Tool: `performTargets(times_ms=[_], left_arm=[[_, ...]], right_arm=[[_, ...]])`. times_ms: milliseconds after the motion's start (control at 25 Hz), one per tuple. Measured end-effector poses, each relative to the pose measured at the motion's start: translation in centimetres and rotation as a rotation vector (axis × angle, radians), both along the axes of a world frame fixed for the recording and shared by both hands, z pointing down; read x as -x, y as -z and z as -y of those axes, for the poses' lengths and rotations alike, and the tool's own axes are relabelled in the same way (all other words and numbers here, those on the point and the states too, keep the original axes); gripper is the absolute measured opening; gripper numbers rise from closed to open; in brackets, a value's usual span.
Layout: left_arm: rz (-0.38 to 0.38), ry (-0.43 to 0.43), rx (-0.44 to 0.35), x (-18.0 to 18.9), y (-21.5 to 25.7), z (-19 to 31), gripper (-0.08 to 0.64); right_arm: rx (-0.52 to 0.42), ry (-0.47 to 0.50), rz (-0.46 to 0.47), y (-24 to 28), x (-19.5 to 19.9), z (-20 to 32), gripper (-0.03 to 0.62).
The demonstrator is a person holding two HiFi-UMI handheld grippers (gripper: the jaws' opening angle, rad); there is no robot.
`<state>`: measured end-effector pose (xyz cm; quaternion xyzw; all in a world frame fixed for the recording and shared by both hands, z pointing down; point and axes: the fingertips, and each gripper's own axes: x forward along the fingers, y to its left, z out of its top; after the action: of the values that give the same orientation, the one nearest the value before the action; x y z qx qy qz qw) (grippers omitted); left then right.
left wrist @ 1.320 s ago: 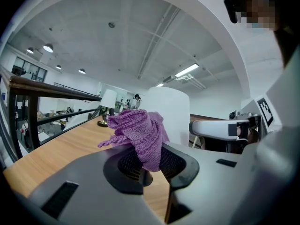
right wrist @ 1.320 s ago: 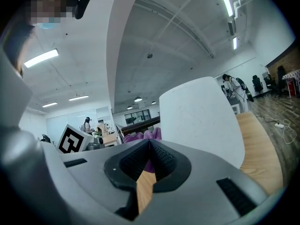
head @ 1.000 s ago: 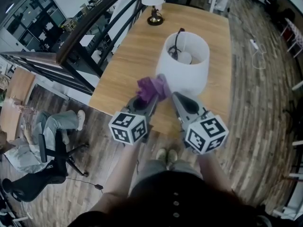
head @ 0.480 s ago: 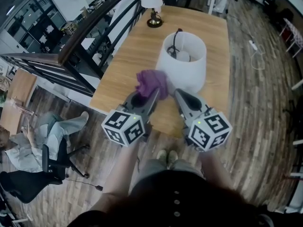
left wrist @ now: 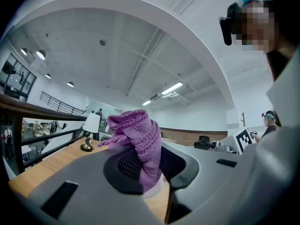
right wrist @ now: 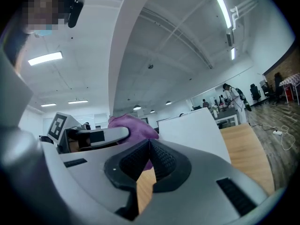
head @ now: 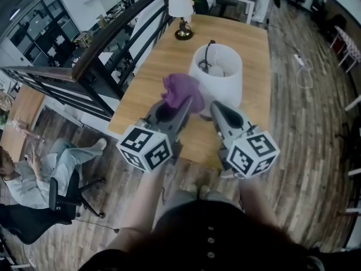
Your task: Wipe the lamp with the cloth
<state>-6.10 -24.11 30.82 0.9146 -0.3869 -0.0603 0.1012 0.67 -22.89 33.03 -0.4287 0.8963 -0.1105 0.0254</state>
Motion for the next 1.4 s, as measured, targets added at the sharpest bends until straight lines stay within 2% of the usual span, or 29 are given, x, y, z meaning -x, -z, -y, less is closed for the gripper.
performTargets(times_ms=[480,680,1400], left_arm=[[-0.028,-0.042,-0.106,-1.7,4.5,-0.2,0.078],[0.013,-0.051,-0.138,-2.9,5.3,0.0,0.078],[0.048,-0.116,-0.095,-5.7,2.5,0.9,0.078]], right_arm=[[-0.079,-0.022,0.002,3.1,-0.9,0.3,0.012],[-0.097,-0.034,0.002,4.1,-1.5,0.4,0.012],[-0.077,-0.055,-0.018,2.5,-2.5,1.1,0.012]])
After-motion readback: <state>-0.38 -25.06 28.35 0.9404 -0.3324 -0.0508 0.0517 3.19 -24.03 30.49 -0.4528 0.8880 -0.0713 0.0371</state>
